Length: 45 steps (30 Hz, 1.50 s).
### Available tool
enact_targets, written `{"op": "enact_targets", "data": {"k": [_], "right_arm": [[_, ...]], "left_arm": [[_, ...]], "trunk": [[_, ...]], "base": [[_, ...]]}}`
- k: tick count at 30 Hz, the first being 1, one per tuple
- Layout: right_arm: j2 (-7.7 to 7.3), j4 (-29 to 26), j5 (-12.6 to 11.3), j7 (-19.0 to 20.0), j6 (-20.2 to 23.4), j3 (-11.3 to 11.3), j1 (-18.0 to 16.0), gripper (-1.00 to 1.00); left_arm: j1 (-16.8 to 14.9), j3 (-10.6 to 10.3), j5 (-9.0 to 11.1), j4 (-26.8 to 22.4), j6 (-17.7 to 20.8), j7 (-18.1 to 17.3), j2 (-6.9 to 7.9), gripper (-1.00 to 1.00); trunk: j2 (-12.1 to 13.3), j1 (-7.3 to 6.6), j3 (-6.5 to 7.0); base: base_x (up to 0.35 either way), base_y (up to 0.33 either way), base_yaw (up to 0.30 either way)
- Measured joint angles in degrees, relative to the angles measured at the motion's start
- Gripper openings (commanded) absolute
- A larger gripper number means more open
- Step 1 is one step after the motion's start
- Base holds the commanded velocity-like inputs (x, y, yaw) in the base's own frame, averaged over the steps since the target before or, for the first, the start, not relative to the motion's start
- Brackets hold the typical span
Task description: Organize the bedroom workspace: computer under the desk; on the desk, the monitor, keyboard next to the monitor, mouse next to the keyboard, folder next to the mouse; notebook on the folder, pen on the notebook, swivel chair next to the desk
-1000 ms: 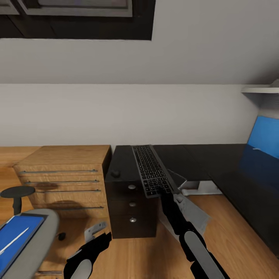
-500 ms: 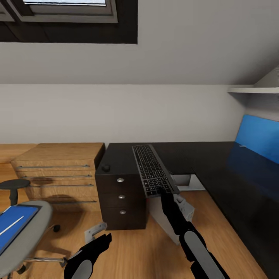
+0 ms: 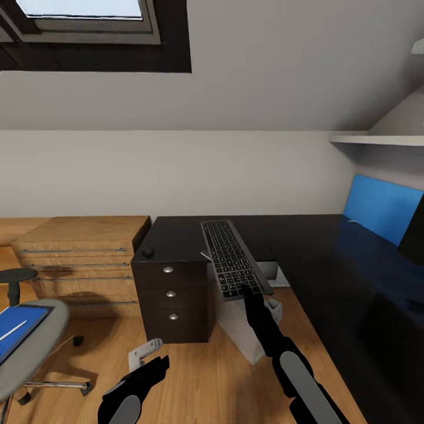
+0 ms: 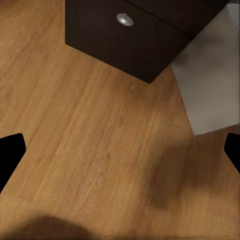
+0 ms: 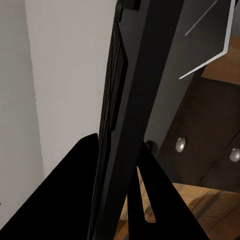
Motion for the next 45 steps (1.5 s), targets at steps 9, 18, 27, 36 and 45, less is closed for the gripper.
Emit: {"op": "enact_targets", "data": {"k": [9,18,27,36,45], "right_arm": [[0.02,0.20,0.04,-0.01,0.00,0.00,0.00,-1.00],[0.01,0.21,0.04,-0.10,0.00,-0.07,0.00,-1.00],[-0.43,-0.01,-0.02,-0.05,0.00,-0.18,0.00,-1.00],[-0.94,-0.05,-0.22,-0.02,0.00,-0.24,0.00,-1.00],[-0.96,-0.04,-0.29,-0.13,0.00,-0.27,0.01,-1.00]], "left_arm": [[0.00,-0.04,-0.12,0.01,-0.13,0.26,-0.13,1.00],[0.00,0.01,-0.08,0.01,-0.07,0.28,-0.07,1.00],[0.00,0.01,-0.06,0.01,-0.04,0.20,-0.07,1.00],[0.00,0.04,-0.06,0.01,-0.05,0.18,-0.04,1.00],[0.00,0.04,-0.06,0.01,-0.05,0.13,-0.04,1.00]], "trunk": [[3.61,-1.99,1.62],[7.22,-3.96,3.23],[10.83,-5.92,4.85],[14.45,-7.88,6.47],[18.06,-9.86,8.08]], "base": [[-0.005,-0.001,0.000],[0.000,0.000,0.000],[-0.060,0.000,0.000],[-0.308,0.000,0.000],[-0.334,0.000,0.000]]}}
